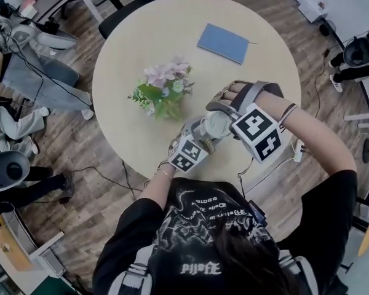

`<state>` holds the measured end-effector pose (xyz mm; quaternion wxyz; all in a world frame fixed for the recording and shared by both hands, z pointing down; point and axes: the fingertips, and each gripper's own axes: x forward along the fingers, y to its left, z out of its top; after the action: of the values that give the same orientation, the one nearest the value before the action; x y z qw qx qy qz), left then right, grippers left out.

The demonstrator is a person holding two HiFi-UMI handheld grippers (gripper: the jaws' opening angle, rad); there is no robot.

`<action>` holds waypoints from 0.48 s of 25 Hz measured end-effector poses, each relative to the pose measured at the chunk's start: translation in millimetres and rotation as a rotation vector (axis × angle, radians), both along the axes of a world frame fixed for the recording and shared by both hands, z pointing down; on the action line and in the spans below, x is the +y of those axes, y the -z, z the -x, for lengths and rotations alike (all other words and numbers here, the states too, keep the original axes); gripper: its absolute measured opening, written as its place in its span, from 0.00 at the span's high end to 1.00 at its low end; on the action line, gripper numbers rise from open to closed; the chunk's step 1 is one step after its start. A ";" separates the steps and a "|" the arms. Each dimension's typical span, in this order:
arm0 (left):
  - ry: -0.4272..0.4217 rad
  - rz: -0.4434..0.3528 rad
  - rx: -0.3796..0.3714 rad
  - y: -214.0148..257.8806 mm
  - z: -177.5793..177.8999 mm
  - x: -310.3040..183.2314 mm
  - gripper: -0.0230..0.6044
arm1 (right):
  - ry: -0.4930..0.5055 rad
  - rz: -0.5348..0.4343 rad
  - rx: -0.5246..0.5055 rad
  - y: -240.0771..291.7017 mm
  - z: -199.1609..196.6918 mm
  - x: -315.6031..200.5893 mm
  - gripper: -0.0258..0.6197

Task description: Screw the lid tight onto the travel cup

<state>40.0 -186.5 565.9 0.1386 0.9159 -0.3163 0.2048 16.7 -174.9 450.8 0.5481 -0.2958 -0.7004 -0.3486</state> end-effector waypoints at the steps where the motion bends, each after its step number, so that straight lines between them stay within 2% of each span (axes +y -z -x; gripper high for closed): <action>1: -0.002 0.002 0.001 -0.5 -0.3 -0.5 0.37 | 0.071 -0.031 0.021 -2.8 0.2 -1.8 0.22; 4: -0.018 0.014 -0.001 -3.0 -0.5 -1.4 0.37 | 0.251 -0.099 0.084 -15.5 -1.4 -5.3 0.23; 8: -0.059 0.015 -0.026 -6.0 -3.1 1.2 0.37 | 0.435 -0.133 0.137 -32.2 -9.8 3.2 0.24; 10: -0.067 0.011 -0.029 -5.9 -4.3 -1.6 0.37 | 0.501 -0.150 0.133 -35.2 -10.7 3.8 0.27; 12: -0.069 0.013 -0.021 -6.0 -6.1 -4.2 0.37 | 0.522 -0.150 0.122 -35.5 -9.5 3.6 0.29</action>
<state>46.2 -190.8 571.9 0.1341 0.9230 -0.2847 0.2213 26.2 -171.3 486.3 0.5012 -0.4453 -0.5383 -0.5106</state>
